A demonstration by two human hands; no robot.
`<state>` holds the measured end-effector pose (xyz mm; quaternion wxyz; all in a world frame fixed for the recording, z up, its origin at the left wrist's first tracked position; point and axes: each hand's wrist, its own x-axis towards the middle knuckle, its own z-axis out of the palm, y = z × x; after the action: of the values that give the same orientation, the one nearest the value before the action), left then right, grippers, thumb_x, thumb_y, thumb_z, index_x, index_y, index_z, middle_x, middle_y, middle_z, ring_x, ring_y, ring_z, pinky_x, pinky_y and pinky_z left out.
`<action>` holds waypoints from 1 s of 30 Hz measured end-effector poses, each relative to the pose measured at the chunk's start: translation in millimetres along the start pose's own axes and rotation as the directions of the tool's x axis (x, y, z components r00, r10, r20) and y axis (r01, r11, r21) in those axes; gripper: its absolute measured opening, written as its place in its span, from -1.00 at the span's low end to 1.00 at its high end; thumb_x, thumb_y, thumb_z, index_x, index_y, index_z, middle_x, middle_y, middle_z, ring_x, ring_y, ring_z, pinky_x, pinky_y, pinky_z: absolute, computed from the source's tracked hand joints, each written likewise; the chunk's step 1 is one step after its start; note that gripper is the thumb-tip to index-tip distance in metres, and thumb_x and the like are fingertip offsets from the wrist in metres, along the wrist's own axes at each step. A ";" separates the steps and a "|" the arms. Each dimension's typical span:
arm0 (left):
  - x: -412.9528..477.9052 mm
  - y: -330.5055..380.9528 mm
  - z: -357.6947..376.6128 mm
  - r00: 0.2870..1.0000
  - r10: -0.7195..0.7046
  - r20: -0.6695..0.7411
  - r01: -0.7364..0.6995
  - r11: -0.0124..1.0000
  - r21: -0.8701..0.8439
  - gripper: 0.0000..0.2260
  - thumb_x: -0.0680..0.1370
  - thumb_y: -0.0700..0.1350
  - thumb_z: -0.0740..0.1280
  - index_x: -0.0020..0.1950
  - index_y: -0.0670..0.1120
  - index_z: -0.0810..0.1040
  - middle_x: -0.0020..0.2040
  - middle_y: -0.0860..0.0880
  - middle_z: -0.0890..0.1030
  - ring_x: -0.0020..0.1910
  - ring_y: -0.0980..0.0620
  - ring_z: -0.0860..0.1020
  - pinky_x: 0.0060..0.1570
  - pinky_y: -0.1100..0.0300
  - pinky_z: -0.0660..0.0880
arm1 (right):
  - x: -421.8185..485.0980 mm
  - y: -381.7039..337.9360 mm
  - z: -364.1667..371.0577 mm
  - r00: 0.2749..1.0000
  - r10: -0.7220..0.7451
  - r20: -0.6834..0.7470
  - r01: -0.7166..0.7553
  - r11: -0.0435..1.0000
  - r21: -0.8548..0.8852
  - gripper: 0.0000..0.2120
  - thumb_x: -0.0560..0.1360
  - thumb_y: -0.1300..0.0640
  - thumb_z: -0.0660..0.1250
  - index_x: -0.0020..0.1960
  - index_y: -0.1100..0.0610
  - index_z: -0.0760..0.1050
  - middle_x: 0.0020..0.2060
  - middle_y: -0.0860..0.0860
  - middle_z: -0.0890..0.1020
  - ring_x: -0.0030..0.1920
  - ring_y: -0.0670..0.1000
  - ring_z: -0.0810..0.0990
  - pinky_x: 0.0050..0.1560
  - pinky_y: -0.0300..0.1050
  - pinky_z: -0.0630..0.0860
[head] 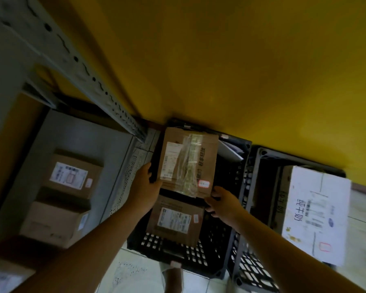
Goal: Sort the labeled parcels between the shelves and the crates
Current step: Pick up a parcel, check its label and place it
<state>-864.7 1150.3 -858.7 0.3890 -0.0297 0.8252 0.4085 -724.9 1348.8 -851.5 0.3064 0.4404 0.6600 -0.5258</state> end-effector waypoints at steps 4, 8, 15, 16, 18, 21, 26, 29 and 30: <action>-49.7 23.5 -10.1 0.989 -0.145 -0.026 0.136 0.968 -0.211 -0.82 0.61 -0.25 0.31 0.17 -0.04 0.55 0.26 -0.16 0.58 0.20 -0.08 0.57 0.30 -0.03 0.49 | -49.4 -10.8 -21.0 0.998 -0.032 -0.055 0.034 0.999 0.040 -0.63 0.66 0.15 0.22 0.44 0.19 0.34 -0.06 -0.04 0.56 0.05 0.18 0.68 0.10 0.24 0.60; -134.4 58.1 -12.6 0.989 -0.147 0.026 0.146 0.922 -0.359 -0.84 0.64 -0.28 0.27 0.08 -0.08 0.60 0.15 -0.16 0.66 0.09 -0.01 0.64 0.14 0.14 0.54 | -115.2 -23.4 -46.5 0.993 -0.116 0.003 0.114 0.982 0.151 -0.70 0.66 0.22 0.20 0.38 0.22 0.41 0.00 0.07 0.62 -0.09 0.08 0.70 -0.07 -0.02 0.65; -353.2 135.3 -12.5 0.988 -0.020 -0.153 -0.061 0.863 -0.502 -0.81 0.63 -0.25 0.26 0.16 -0.15 0.63 0.07 -0.06 0.73 0.08 0.00 0.69 0.17 0.10 0.56 | -290.5 -37.6 -90.3 0.916 -0.377 0.136 0.333 0.905 0.265 -0.77 0.67 0.22 0.19 0.28 0.24 0.50 -0.05 0.12 0.69 -0.16 0.11 0.71 -0.15 -0.16 0.61; -387.2 146.6 -13.9 0.980 0.000 -0.199 -0.105 0.852 -0.513 -0.81 0.63 -0.24 0.27 0.16 -0.15 0.64 0.07 -0.05 0.73 0.07 0.01 0.70 0.14 0.13 0.58 | -323.4 -39.8 -96.4 0.888 -0.430 0.161 0.381 0.886 0.264 -0.78 0.67 0.22 0.19 0.25 0.24 0.51 -0.02 0.16 0.69 -0.12 0.15 0.71 -0.14 -0.17 0.62; -451.0 165.8 -19.0 0.957 0.026 -0.289 -0.186 0.820 -0.541 -0.81 0.64 -0.24 0.26 0.16 -0.17 0.64 0.06 -0.06 0.73 0.04 -0.02 0.71 0.08 0.14 0.63 | -388.8 -45.8 -106.3 0.828 -0.515 0.222 0.458 0.849 0.265 -0.81 0.67 0.21 0.20 0.20 0.20 0.54 0.02 0.19 0.69 -0.02 0.18 0.69 -0.05 -0.14 0.65; -532.9 193.2 -33.3 0.897 0.064 -0.438 -0.330 0.755 -0.566 -0.81 0.66 -0.24 0.24 0.16 -0.18 0.64 0.07 -0.10 0.72 0.06 -0.11 0.70 0.10 0.03 0.60 | -472.1 -58.5 -114.0 0.735 -0.609 0.297 0.543 0.792 0.281 -0.83 0.66 0.23 0.21 0.13 0.11 0.56 -0.04 0.16 0.71 0.01 0.17 0.70 0.04 -0.04 0.64; -641.6 245.7 -67.6 0.784 0.165 -0.598 -0.520 0.700 -0.489 -0.79 0.68 -0.20 0.22 0.20 -0.20 0.61 0.11 -0.12 0.71 0.10 -0.14 0.68 0.12 0.03 0.59 | -584.9 -96.5 -115.4 0.534 -0.780 0.327 0.742 0.618 0.262 -0.82 0.65 0.24 0.24 0.20 0.17 0.55 -0.04 0.10 0.72 -0.01 0.13 0.72 0.06 -0.04 0.65; -692.5 274.8 -91.4 0.694 0.223 -0.685 -0.624 0.661 -0.417 -0.80 0.68 -0.19 0.23 0.20 -0.18 0.61 0.11 -0.10 0.70 0.08 -0.11 0.68 0.14 0.04 0.59 | -643.8 -123.2 -118.1 0.406 -0.854 0.325 0.824 0.496 0.274 -0.81 0.65 0.23 0.23 0.20 0.15 0.56 -0.06 0.11 0.72 -0.05 0.10 0.72 -0.01 -0.13 0.64; -706.4 281.9 -98.9 0.659 0.245 -0.711 -0.656 0.649 -0.385 -0.80 0.67 -0.19 0.23 0.19 -0.17 0.61 0.10 -0.10 0.70 0.07 -0.10 0.68 0.12 0.05 0.59 | -659.8 -131.2 -118.7 0.361 -0.875 0.322 0.846 0.453 0.283 -0.81 0.65 0.24 0.22 0.20 0.17 0.56 -0.07 0.12 0.72 -0.06 0.11 0.72 -0.02 -0.13 0.64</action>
<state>-537.8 1078.7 -168.5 -0.0479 -0.0625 0.7007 0.7091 -556.6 1284.6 -192.5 0.1063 -0.0851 0.6895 -0.7113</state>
